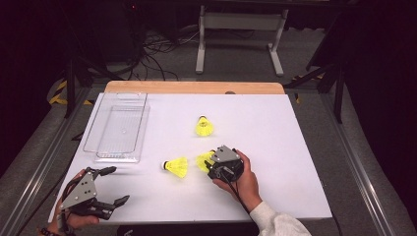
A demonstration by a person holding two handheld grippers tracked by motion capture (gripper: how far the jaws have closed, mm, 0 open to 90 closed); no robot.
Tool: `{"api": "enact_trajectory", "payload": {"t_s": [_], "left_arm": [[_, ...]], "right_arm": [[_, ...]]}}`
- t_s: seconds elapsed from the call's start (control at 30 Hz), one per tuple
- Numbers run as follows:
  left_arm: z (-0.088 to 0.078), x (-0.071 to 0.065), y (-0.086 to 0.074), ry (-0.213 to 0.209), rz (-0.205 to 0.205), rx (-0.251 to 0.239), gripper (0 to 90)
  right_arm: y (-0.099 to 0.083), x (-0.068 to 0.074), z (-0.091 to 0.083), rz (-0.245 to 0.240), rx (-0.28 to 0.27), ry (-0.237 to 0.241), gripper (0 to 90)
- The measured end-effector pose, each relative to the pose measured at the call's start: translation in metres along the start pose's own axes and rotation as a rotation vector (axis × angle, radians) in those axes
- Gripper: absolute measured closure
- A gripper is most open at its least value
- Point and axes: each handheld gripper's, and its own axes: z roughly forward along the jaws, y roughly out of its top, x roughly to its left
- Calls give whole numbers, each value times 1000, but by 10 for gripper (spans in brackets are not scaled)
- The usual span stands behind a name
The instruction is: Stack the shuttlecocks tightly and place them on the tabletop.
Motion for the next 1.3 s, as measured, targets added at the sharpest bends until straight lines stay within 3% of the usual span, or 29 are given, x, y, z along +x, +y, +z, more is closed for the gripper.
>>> {"api": "enact_trajectory", "payload": {"t_s": [0.13,0.33,0.37,0.47,0.67,1.3], "left_arm": [[0,0,0,-4,-5,-3,74],[0,0,0,-6,-6,3,74],[0,0,0,-6,-6,3,74],[0,0,0,-6,-4,4,75],[0,0,0,-8,-6,2,76],[-1,0,-1,-16,-9,-9,68]], "right_arm": [[-3,-2,1,4,28,-14,505],[-4,-7,-3,22,20,-41,775],[-4,-7,-3,22,20,-41,775],[-5,-12,-5,24,20,-70,885],[-6,-20,-10,12,3,-80,897],[-1,-34,-38,9,-106,-50,899]]}}
